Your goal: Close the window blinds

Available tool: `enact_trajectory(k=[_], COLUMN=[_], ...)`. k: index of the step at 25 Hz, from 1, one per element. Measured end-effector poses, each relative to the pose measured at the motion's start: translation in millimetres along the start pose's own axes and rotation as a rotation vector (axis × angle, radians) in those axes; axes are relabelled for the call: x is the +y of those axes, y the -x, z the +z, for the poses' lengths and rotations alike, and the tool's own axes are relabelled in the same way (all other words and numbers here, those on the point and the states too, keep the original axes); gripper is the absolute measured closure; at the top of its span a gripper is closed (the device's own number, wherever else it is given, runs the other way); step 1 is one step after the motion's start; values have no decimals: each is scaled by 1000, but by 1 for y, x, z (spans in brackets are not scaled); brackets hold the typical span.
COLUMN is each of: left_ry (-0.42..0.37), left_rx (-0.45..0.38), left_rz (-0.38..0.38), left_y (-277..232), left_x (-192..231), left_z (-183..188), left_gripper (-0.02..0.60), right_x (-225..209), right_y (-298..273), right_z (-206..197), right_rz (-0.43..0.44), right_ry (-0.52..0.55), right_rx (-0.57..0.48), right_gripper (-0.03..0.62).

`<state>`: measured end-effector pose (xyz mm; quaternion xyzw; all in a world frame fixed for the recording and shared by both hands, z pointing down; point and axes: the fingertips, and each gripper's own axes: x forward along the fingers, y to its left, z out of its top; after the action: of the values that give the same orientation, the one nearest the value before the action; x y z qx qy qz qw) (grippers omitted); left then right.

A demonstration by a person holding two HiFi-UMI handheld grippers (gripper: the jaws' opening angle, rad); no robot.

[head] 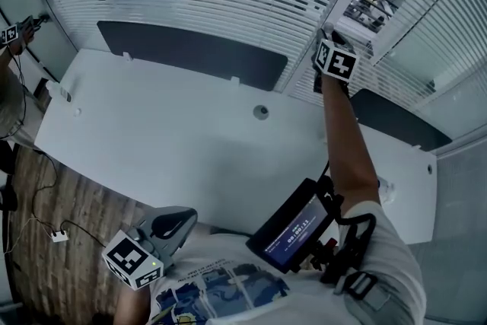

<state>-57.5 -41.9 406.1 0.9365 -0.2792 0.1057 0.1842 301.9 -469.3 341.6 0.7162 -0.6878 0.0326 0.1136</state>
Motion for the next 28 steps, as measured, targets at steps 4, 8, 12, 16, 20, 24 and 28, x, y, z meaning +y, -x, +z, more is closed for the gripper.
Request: enact_trajectory(k=[4, 8, 12, 16, 20, 24, 28], left_ry=[1, -2, -2, -7, -12, -10, -11], left_rx=[1, 5, 2, 1, 4, 6, 10], left_rz=[-2, -9, -9, -8, -12, -13, -12], left_y=[0, -1, -1, -3, -4, 0, 1], left_x=[3, 3, 3, 2, 1, 3, 3], left_z=[0, 0, 0, -1, 0, 1, 2], left_gripper=[578, 578, 578, 578, 578, 578, 578], right_x=[-3, -8, -9, -10, -11, -12, -17], right_y=[-4, -6, -6, -7, -6, -5, -11], right_z=[-11, -11, -8, -11, -12, -3, -2], right_rz=[123, 200, 273, 336, 359, 366, 358], right_ry=[-476, -820, -1023, -1204, -1312, -1332, -1396], right_rx=[-10, -57, -91, -113, -134, -155, -164], right_gripper=[445, 445, 445, 445, 445, 432, 430])
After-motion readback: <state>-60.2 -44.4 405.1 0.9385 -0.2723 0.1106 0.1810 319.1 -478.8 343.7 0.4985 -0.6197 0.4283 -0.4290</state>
